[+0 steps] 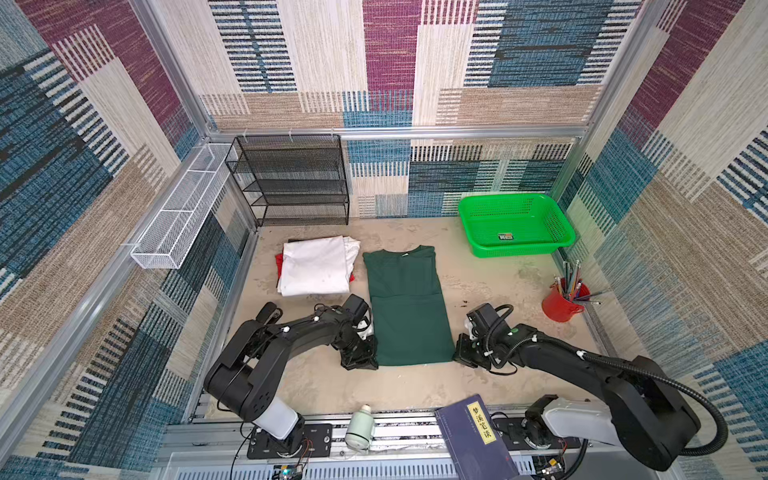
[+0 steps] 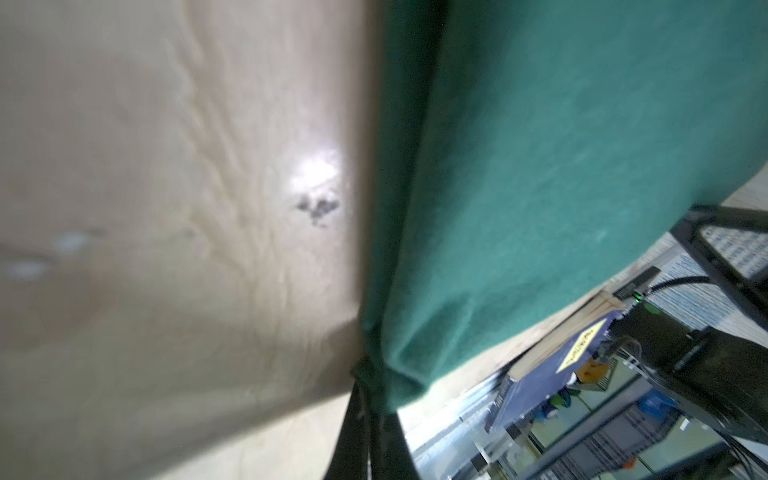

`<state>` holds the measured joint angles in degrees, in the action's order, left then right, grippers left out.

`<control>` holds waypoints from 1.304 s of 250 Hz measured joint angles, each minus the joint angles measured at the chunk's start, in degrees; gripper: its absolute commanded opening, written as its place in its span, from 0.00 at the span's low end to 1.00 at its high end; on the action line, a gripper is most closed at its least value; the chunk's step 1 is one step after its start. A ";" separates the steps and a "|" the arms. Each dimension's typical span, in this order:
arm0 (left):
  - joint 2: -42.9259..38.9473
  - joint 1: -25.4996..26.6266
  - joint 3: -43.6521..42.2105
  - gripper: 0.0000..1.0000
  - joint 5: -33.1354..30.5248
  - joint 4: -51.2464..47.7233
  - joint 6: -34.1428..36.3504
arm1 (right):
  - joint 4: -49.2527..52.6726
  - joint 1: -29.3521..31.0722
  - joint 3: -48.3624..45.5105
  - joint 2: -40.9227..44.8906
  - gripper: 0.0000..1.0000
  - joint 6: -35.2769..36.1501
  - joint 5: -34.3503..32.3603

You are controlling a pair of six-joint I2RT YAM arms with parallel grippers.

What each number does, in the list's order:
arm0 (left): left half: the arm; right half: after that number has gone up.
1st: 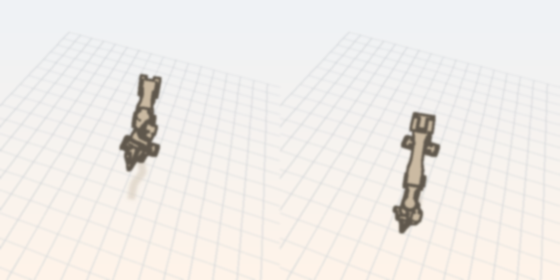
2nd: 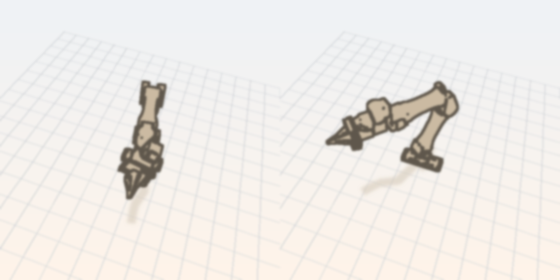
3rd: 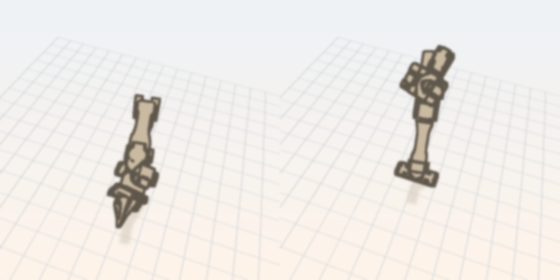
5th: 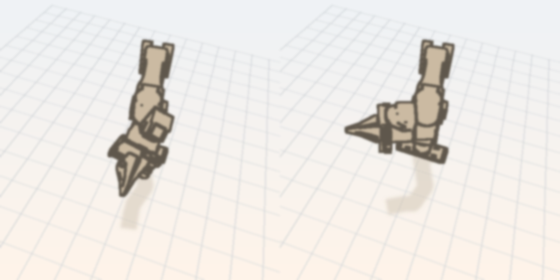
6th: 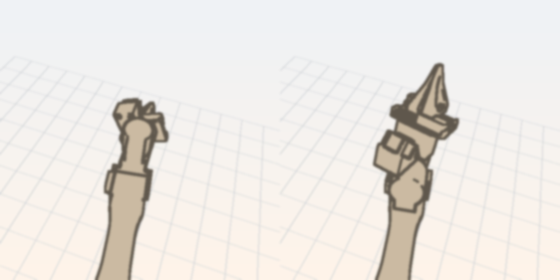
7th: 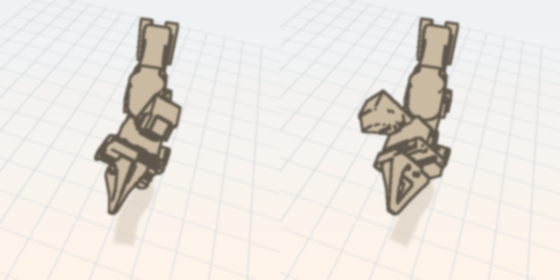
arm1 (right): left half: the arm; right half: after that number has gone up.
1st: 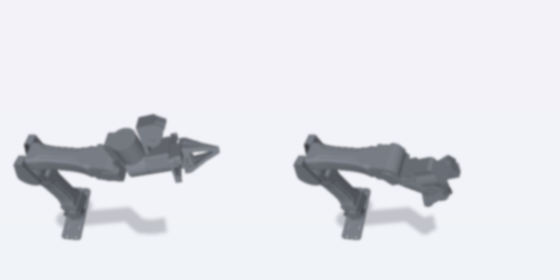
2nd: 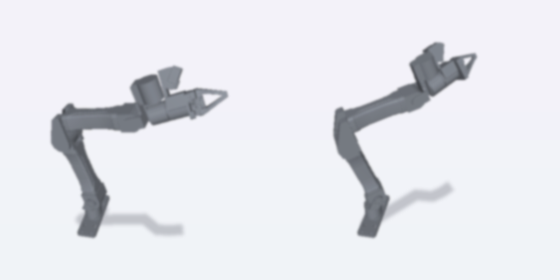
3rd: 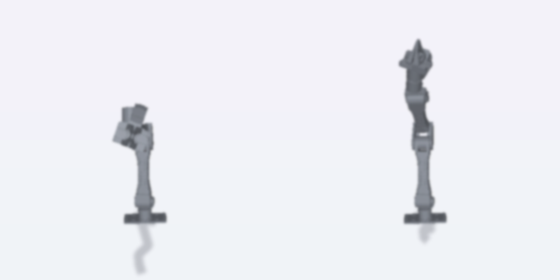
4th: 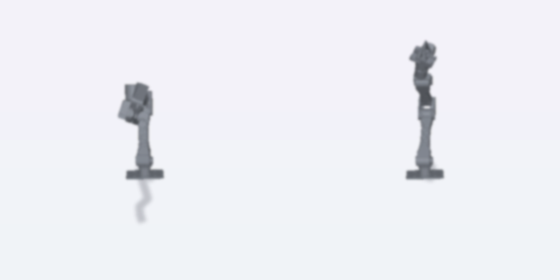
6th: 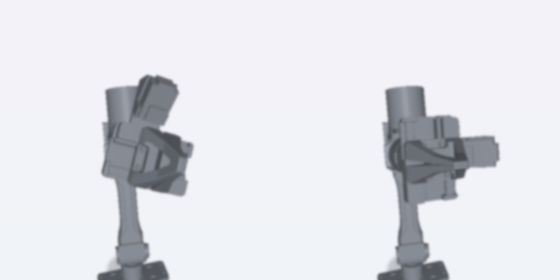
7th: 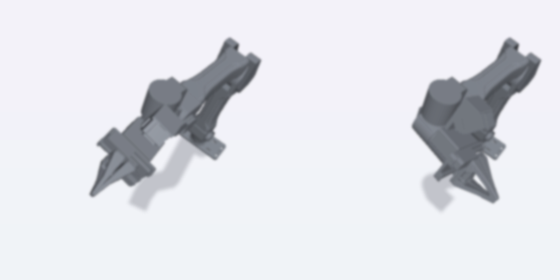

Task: Fold and stack the t-shirts
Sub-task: 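Fold the lifted near end over toward the far end with both grippers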

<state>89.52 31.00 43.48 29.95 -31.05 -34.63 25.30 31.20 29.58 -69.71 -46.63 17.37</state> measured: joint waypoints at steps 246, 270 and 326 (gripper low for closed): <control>-33.16 4.79 8.74 0.00 -4.37 -22.51 -0.13 | 24.15 0.28 17.07 23.52 0.00 1.68 6.54; -33.31 4.92 12.22 0.00 -5.70 -23.69 -1.05 | 24.79 0.28 19.61 22.99 0.00 1.68 5.88; -23.39 4.66 22.84 0.00 -9.40 -24.26 -1.11 | 25.05 0.17 22.60 18.53 0.00 1.42 1.25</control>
<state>66.13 35.66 66.32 20.56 -55.31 -35.75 50.35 31.38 52.18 -51.18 -45.21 18.61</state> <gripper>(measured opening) 0.051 0.049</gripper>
